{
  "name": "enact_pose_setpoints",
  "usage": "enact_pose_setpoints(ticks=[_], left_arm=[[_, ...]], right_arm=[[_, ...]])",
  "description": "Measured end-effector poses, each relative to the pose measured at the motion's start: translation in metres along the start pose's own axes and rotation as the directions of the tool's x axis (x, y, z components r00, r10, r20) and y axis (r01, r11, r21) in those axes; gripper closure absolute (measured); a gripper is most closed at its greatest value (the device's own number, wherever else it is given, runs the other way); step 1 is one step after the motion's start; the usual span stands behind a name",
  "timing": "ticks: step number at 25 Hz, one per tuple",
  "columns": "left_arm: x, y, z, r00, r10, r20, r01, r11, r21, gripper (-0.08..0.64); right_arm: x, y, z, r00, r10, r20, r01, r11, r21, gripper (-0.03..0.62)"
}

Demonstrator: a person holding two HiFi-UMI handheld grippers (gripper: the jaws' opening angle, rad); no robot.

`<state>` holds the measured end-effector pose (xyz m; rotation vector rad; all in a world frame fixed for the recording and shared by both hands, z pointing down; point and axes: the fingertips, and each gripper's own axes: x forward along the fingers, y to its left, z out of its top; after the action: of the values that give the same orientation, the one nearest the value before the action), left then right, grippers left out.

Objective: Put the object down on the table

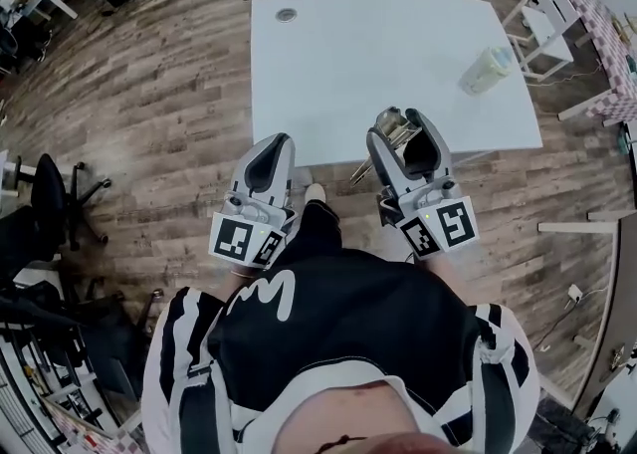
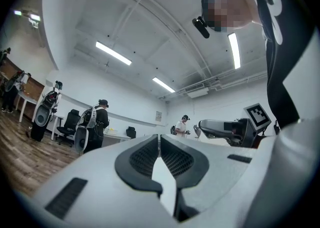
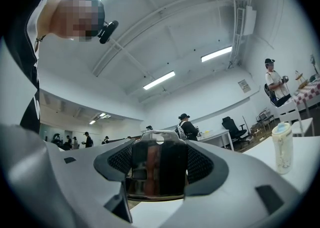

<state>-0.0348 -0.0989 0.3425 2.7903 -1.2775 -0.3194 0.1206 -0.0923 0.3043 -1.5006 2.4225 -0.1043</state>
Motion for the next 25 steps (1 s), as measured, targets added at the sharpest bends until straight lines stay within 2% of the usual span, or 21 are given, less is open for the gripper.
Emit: enact_pose_setpoints(ticks=[5, 12, 16, 21, 25], left_arm=[[0.058, 0.045, 0.011, 0.999, -0.031, 0.024, 0.031, 1.000, 0.003, 0.541], [0.100, 0.102, 0.006, 0.999, -0.053, 0.009, 0.053, 0.999, 0.008, 0.541], [0.122, 0.122, 0.000, 0.998, -0.068, -0.004, 0.068, 0.998, -0.016, 0.541], [0.141, 0.145, 0.000, 0.996, -0.092, -0.012, 0.092, 0.996, -0.011, 0.541], [0.157, 0.152, -0.001, 0.996, -0.090, -0.015, 0.090, 0.996, -0.008, 0.541]], right_arm=[[0.056, -0.030, 0.004, 0.999, -0.035, 0.017, 0.035, 0.999, 0.003, 0.282], [0.125, -0.048, -0.005, 0.998, -0.061, 0.012, 0.061, 0.998, -0.011, 0.282], [0.150, -0.061, -0.008, 0.997, -0.079, 0.006, 0.079, 0.997, -0.017, 0.282], [0.177, -0.069, -0.011, 0.995, -0.097, 0.021, 0.098, 0.995, -0.013, 0.282], [0.189, -0.077, -0.015, 0.996, -0.091, -0.002, 0.091, 0.996, -0.007, 0.282]])
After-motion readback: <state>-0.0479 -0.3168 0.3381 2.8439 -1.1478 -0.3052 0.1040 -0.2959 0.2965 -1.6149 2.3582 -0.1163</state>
